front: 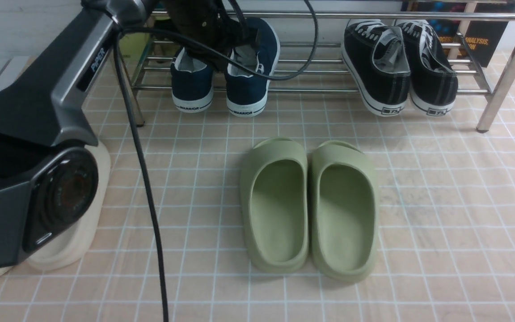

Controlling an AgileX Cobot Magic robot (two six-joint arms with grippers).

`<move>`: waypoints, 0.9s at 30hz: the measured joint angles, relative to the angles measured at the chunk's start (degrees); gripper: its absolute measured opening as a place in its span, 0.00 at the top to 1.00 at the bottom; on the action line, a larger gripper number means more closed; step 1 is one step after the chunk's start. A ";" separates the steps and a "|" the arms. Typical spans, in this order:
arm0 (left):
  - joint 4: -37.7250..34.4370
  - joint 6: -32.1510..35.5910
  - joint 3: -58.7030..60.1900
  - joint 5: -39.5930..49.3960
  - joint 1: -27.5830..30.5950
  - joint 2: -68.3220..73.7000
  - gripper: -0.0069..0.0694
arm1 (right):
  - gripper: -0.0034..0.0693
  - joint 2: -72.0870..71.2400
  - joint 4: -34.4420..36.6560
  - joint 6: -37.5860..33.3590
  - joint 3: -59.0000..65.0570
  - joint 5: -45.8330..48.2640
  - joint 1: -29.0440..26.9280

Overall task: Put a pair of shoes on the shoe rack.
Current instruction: Use the left arm to put a shoe into the shoe rack

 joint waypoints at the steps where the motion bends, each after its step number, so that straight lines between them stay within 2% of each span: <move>1: -0.79 0.38 0.00 0.00 0.00 -0.10 0.85 | 0.90 0.00 0.00 0.00 0.00 0.00 0.00; 11: -5.25 0.66 0.04 0.00 0.00 4.12 0.84 | 0.88 0.00 0.00 0.00 0.00 0.00 0.00; 27: 0.75 -1.75 0.04 -0.04 -0.22 1.41 0.83 | 0.87 0.00 0.00 0.00 0.00 0.00 0.00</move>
